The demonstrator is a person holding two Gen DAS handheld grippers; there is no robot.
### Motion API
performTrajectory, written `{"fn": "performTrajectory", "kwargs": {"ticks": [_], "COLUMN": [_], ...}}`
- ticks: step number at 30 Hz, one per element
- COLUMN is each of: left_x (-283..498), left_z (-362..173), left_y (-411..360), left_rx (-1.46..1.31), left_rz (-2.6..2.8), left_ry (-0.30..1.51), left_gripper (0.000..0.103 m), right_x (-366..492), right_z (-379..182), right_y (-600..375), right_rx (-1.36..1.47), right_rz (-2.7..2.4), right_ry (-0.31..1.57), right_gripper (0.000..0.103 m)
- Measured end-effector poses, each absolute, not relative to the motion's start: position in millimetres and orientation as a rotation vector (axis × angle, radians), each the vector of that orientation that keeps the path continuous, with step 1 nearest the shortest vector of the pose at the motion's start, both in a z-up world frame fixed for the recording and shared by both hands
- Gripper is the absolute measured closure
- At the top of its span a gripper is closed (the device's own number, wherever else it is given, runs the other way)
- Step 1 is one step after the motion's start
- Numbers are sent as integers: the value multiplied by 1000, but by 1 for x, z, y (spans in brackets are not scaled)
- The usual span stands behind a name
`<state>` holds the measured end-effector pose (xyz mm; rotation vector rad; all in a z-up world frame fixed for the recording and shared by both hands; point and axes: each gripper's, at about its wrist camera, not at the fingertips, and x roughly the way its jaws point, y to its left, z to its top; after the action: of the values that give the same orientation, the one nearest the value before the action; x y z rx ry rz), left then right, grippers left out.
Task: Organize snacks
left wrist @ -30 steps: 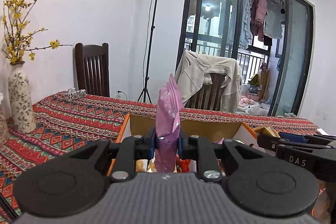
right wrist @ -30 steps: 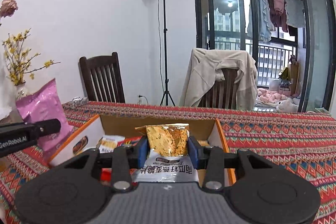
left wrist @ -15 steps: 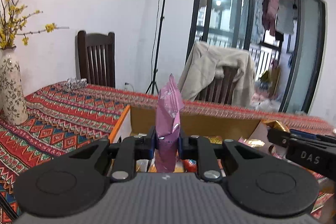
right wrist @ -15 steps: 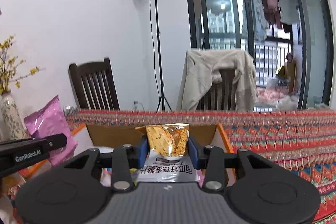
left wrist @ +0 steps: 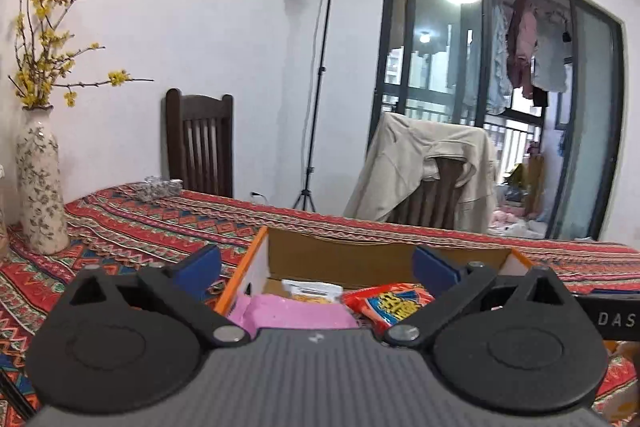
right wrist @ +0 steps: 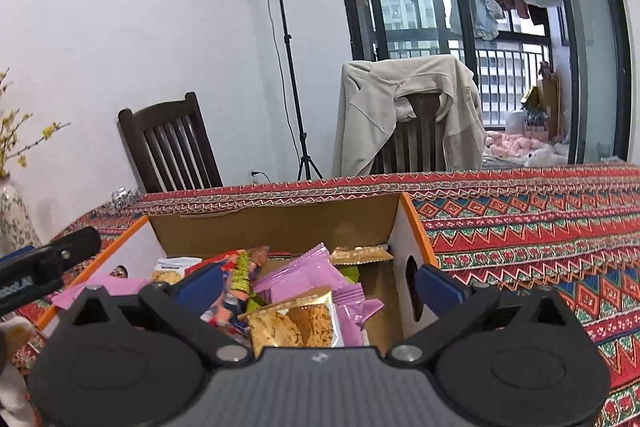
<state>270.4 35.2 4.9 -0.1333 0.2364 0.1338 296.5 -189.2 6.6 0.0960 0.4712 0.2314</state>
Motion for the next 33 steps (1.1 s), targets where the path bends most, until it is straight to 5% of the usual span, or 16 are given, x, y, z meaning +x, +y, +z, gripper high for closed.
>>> {"fn": "performTrajectory", "kwargs": {"ticks": [18, 33], "left_x": [259, 137], "left_z": [27, 41], "left_y": [44, 50], "left_rx": [-209, -153], "left_rz": [124, 23], "left_ry": [309, 369], "left_gripper": [0, 0], "right_x": [271, 153], "right_z": [40, 60], "right_y": [-194, -223], "right_rx": [80, 59], "right_rz": [227, 289], "right_ry": [389, 373], "right_gripper": [0, 0]}}
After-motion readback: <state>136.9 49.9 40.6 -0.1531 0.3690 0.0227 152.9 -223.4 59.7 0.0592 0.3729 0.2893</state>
